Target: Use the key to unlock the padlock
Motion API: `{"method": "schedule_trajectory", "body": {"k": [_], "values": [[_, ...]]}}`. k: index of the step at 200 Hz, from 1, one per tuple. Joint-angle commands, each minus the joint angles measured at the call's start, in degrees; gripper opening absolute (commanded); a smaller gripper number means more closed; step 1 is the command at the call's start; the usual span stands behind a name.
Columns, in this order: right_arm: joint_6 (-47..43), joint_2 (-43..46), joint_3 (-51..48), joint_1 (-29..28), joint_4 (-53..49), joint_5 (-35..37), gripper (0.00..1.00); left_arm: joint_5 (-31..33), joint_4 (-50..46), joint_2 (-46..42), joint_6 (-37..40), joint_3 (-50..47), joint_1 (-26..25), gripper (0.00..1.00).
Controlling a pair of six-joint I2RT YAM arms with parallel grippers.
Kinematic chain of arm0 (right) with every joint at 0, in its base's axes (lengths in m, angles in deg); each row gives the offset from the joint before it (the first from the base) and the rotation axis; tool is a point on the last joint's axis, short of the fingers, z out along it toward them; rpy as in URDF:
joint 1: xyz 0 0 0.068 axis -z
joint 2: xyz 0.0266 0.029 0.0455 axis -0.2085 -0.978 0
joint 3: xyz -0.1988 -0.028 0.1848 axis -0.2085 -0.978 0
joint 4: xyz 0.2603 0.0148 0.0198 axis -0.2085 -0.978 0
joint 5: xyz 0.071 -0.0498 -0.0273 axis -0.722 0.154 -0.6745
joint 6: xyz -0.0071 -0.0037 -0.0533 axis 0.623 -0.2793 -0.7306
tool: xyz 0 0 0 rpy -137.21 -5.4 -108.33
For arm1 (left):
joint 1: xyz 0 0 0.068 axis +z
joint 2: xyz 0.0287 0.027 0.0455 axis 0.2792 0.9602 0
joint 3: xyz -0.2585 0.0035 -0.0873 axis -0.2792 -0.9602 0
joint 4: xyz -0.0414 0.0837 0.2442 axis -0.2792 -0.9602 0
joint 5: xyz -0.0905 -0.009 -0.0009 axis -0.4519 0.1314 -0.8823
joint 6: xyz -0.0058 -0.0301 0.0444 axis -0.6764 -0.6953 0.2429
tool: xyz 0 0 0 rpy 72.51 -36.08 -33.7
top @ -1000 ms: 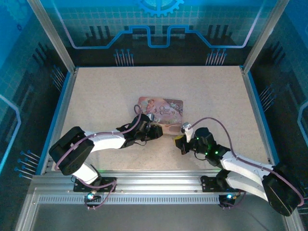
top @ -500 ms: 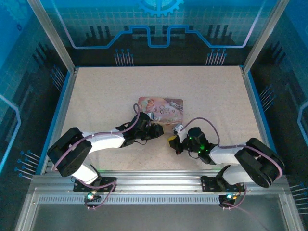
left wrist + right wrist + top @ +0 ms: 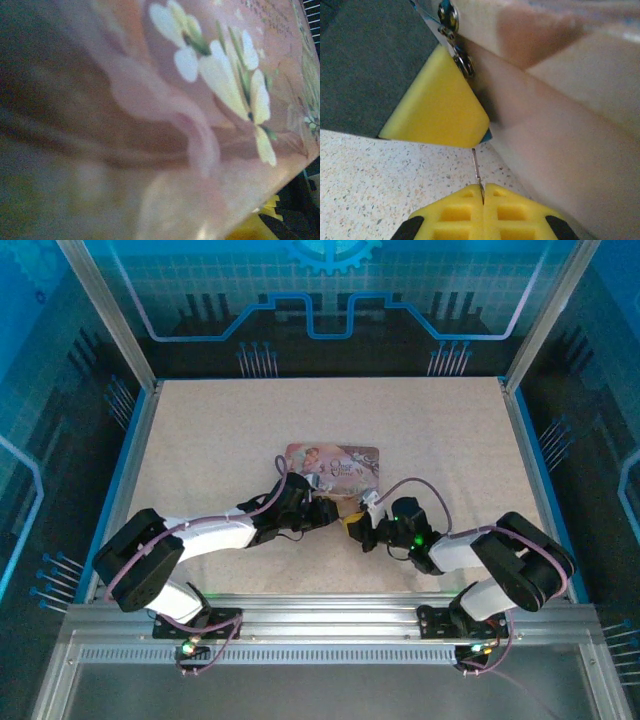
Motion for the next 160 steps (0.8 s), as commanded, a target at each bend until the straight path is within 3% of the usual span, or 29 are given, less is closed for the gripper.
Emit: {"method": "schedule_trajectory", "body": {"k": [1, 160], "values": [[-1.0, -1.2, 1.2, 1.0, 3.1, -2.2, 0.0, -1.8, 1.2, -2.2, -0.8, 1.7, 0.3, 0.26], [-2.1, -0.7, 1.6, 2.4, 1.9, -3.6, 0.0, -1.5, 0.1, -3.0, -0.9, 1.7, 0.4, 0.26]]}}
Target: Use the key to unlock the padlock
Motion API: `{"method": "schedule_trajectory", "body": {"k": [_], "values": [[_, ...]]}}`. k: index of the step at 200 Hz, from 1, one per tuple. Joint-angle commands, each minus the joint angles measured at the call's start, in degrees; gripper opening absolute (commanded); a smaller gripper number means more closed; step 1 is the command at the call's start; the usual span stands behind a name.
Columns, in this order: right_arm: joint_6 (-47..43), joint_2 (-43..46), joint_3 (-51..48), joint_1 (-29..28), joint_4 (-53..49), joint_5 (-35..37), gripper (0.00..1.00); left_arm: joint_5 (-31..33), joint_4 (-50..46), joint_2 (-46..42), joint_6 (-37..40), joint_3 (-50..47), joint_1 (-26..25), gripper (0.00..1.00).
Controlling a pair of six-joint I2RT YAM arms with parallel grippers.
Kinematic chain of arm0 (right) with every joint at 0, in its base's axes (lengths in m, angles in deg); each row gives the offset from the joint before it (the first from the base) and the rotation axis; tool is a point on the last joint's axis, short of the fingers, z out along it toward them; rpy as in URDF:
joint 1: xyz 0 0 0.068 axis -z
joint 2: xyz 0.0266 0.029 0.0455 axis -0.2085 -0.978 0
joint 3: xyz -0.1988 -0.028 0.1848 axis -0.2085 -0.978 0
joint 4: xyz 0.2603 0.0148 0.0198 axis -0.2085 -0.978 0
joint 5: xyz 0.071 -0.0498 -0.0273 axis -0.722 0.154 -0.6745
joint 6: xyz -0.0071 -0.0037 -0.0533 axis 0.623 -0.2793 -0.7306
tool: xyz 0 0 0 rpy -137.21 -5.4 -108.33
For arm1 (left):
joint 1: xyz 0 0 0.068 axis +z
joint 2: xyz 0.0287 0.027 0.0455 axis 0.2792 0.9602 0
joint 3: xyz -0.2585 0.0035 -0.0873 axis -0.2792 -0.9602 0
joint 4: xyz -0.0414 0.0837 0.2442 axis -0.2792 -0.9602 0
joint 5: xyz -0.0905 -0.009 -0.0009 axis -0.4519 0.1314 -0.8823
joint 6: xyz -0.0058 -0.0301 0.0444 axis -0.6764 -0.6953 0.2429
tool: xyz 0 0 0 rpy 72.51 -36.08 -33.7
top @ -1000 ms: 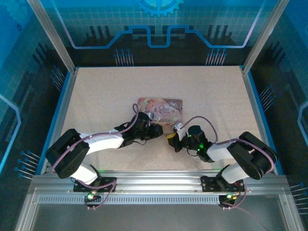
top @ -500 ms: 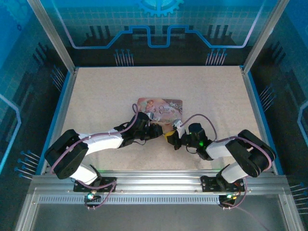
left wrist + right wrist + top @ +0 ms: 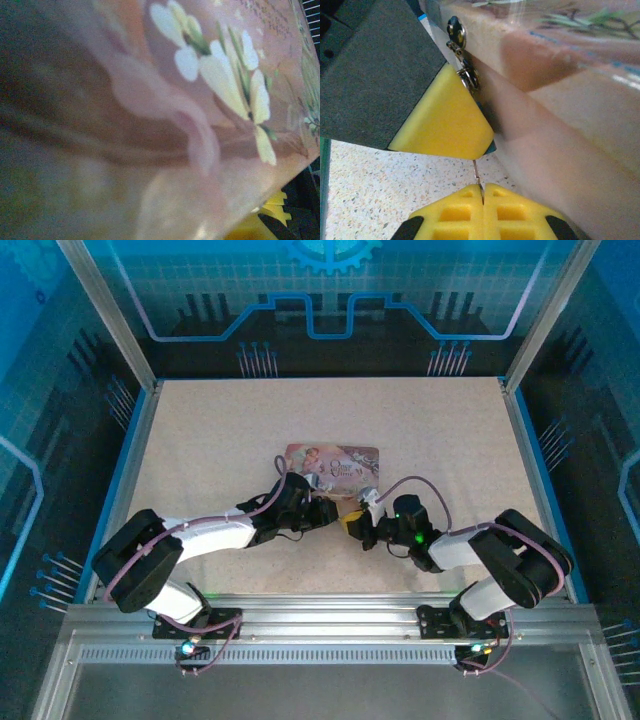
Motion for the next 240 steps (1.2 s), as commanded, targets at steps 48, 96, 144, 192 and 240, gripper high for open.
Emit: {"method": "schedule_trajectory", "body": {"k": [48, 96, 144, 192, 240], "values": [[-1.7, 0.1, 0.2, 1.0, -0.8, 0.5, 0.0, -1.3, 0.3, -3.0, -0.8, 1.8, 0.4, 0.26], [-2.0, 0.4, 0.5, 1.1, -1.4, 0.4, 0.0, -1.2, -0.2, -3.2, -0.6, 1.8, 0.4, 0.26], [-1.8, 0.9, 1.7, 1.3, -1.1, -0.4, 0.0, -1.4, -0.2, -3.4, -0.6, 1.8, 0.4, 0.26], [-1.3, 0.4, 2.2, 1.4, 0.8, -1.4, 0.0, -1.9, -0.2, -3.4, -0.7, 1.9, 0.4, 0.26], [-0.3, 0.8, 1.8, 1.9, 3.4, -2.5, 0.0, -2.1, -0.3, -3.3, -0.8, 1.8, 0.4, 0.25]]}}
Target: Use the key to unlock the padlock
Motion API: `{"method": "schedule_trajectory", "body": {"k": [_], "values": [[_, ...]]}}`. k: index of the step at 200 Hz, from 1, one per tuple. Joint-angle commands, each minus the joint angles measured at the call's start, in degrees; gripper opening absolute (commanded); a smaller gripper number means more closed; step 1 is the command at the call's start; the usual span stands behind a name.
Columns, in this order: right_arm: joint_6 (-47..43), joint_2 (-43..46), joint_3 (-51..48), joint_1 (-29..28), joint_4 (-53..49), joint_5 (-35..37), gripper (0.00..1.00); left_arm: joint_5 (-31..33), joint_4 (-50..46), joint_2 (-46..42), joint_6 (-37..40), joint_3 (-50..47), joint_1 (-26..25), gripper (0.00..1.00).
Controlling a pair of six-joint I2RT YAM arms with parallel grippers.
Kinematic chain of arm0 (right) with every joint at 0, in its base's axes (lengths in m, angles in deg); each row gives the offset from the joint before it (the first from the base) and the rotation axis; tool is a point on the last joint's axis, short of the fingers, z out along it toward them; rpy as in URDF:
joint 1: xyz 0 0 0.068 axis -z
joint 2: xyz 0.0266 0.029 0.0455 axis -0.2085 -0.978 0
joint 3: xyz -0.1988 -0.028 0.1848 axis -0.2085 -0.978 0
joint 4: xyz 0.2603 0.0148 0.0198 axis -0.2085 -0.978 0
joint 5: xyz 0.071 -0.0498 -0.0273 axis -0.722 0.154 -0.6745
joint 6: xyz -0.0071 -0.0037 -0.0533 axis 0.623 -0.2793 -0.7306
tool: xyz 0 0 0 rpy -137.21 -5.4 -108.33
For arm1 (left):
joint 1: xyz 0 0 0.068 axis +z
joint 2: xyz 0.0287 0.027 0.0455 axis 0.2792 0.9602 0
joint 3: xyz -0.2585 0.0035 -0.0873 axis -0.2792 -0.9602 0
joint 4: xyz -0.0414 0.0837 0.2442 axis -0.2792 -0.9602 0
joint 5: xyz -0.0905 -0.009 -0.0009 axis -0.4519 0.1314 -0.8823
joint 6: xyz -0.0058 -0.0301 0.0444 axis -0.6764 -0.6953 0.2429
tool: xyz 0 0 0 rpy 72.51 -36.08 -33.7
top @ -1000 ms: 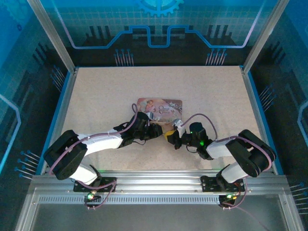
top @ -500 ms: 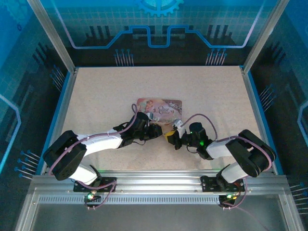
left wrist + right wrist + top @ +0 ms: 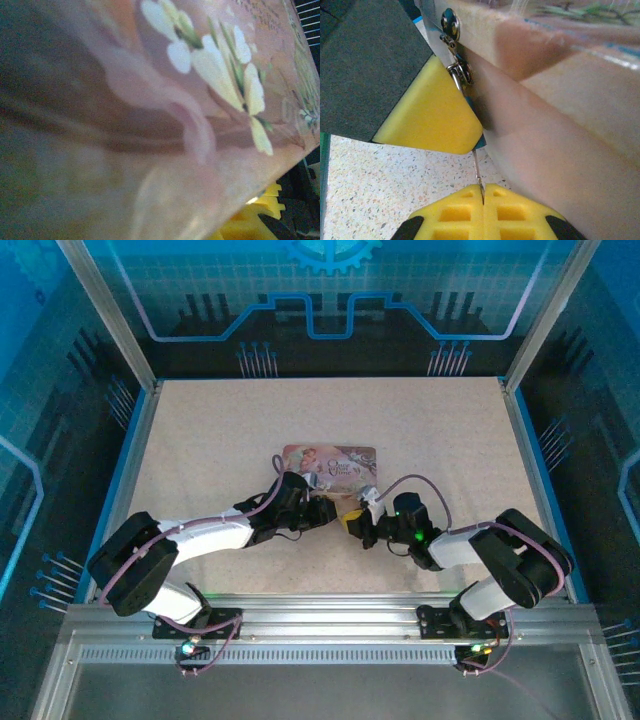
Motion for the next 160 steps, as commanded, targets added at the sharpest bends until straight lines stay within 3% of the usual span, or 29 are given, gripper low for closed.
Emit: {"method": "schedule_trajectory", "body": {"k": [1, 95, 160], "values": [[0.7, 0.8, 1.0, 1.2, 4.2, -1.6, 0.0, -2.1, 1.2, -1.9, -0.9, 1.8, 0.1, 0.26], [0.6, -0.6, 2.3, 1.5, 4.4, -4.2, 0.0, -3.5, 1.8, -2.0, -1.6, 2.2, 0.2, 0.25], [-2.1, 3.8, -0.3, 1.4, -2.0, -1.9, 0.0, -4.9, -1.5, -4.9, 0.0, 2.2, 2.3, 0.26]]}}
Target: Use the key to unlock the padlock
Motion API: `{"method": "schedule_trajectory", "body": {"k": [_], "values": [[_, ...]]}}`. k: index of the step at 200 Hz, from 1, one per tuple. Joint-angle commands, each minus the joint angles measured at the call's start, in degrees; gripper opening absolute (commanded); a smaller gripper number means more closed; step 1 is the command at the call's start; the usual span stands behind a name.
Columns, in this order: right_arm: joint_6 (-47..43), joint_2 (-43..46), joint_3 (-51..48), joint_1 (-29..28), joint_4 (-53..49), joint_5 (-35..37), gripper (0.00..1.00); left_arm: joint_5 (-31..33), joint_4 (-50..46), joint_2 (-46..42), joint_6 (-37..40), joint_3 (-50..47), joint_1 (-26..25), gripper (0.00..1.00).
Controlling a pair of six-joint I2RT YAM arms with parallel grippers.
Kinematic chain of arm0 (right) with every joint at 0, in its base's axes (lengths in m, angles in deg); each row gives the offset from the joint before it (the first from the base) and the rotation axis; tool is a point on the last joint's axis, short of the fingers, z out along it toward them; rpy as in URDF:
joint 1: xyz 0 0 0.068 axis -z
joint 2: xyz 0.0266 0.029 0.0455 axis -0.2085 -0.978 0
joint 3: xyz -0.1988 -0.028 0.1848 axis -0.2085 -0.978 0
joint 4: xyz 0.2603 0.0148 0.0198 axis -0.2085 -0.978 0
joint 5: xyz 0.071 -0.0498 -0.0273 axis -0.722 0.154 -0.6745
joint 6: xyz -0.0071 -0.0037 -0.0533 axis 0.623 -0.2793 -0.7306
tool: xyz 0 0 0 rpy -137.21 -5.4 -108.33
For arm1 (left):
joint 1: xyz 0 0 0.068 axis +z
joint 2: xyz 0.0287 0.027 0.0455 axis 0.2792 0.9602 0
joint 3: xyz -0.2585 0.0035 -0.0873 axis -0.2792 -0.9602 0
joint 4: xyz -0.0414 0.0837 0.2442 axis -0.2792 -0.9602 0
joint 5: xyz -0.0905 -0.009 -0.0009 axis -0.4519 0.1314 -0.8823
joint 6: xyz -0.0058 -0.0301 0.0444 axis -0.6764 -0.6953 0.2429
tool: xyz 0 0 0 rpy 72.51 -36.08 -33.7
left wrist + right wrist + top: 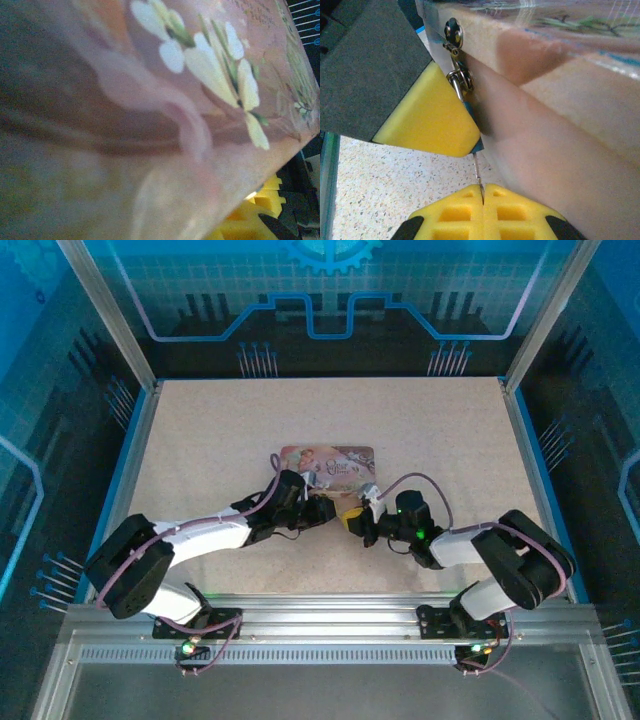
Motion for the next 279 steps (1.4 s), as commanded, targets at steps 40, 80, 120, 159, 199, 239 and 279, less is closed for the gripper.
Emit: {"method": "schedule_trajectory", "body": {"k": [40, 80, 120, 159, 199, 239, 279], "values": [[-2.0, 3.1, -1.4, 0.4, -2.0, -1.2, 0.0, -4.6, -1.7, -4.8, 1.2, 2.5, 2.4, 0.26], [-2.3, 2.9, -0.1, 0.2, -2.6, -2.8, 0.0, -5.8, -2.3, -4.8, 1.8, 3.0, 2.7, 0.26], [-2.0, 0.9, 1.4, -0.2, -1.9, -3.4, 0.0, -6.0, -2.6, -4.8, 2.0, 3.1, 2.7, 0.26], [-1.1, -1.0, 2.6, -0.4, 0.0, -3.5, 0.0, -6.4, -2.4, -4.4, 1.9, 3.1, 2.7, 0.26], [-0.7, -1.4, 3.2, -0.4, 0.8, -3.9, 0.0, -6.4, -2.2, -4.1, 1.8, 3.0, 2.7, 0.26], [-0.6, -2.2, 3.9, -0.5, 1.0, -4.3, 0.0, -6.6, -1.8, -3.7, 1.6, 3.0, 2.7, 0.26], [-0.5, -2.5, 4.2, -0.5, 1.5, -5.0, 0.0, -6.7, -1.6, -3.4, 1.5, 3.0, 2.7, 0.26]]}}
